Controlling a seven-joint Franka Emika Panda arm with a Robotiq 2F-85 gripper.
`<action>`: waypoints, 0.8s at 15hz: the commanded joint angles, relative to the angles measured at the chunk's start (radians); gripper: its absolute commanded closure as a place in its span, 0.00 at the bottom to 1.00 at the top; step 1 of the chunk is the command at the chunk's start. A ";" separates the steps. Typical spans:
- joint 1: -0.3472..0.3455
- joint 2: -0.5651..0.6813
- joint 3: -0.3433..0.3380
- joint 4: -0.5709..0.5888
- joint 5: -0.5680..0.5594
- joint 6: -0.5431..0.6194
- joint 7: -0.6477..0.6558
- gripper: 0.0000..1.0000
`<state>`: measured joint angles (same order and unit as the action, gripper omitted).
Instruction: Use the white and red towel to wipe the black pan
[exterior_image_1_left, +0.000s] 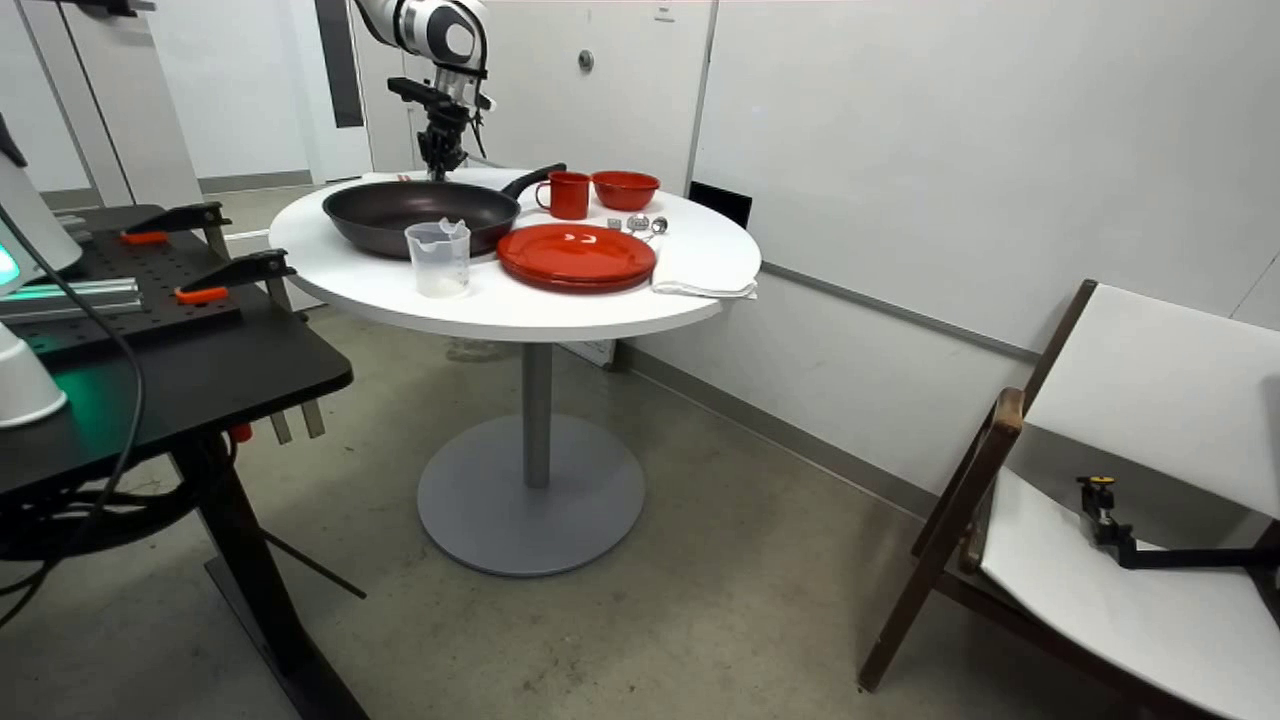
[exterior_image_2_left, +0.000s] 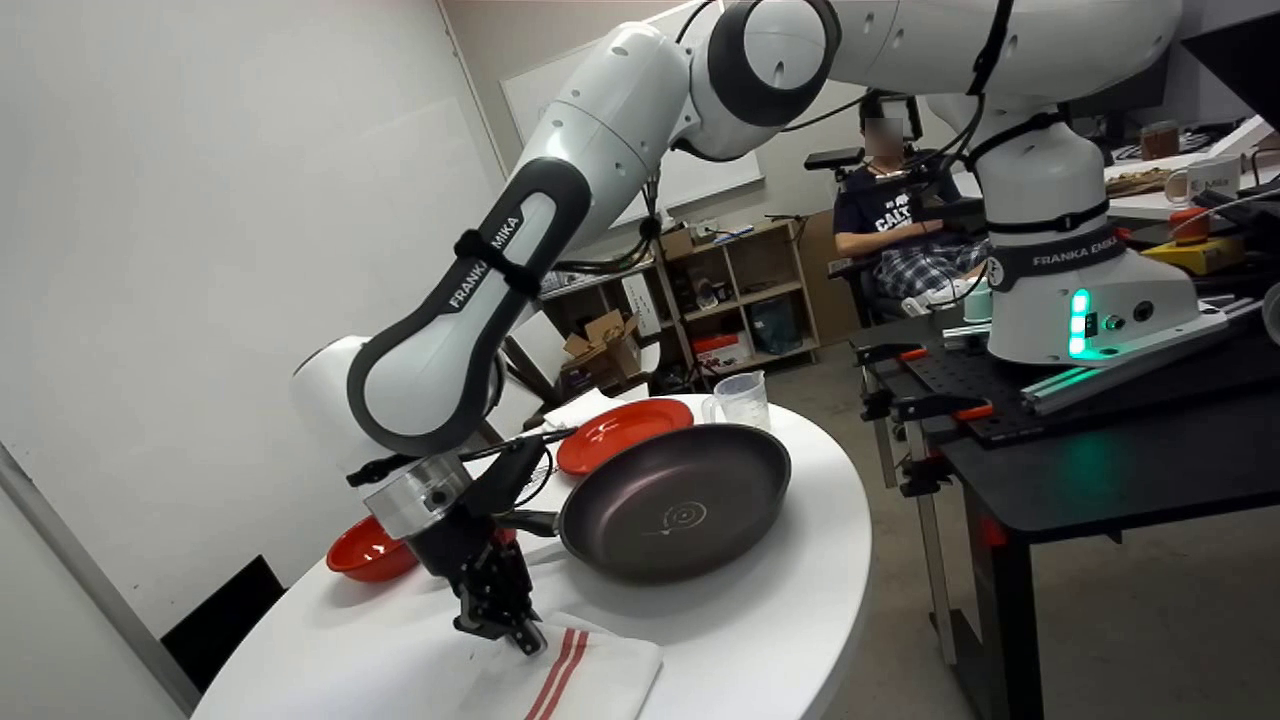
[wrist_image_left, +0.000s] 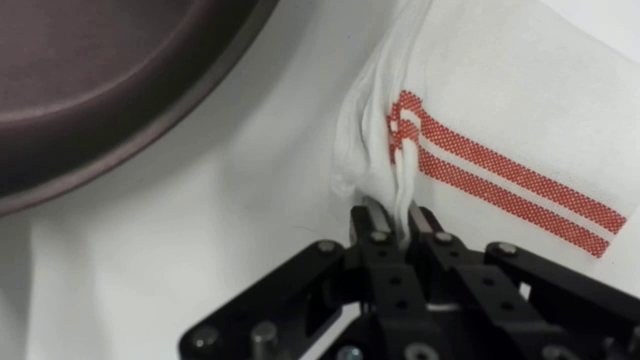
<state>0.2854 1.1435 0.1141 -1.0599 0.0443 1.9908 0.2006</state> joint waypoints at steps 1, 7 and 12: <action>-0.029 -0.102 -0.004 -0.040 0.013 -0.033 0.019 0.96; -0.081 -0.309 0.005 -0.117 0.022 -0.045 0.016 0.96; -0.117 -0.509 -0.027 -0.253 0.010 -0.032 -0.003 0.96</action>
<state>0.1928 0.7841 0.1105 -1.1558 0.0477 1.9467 0.2068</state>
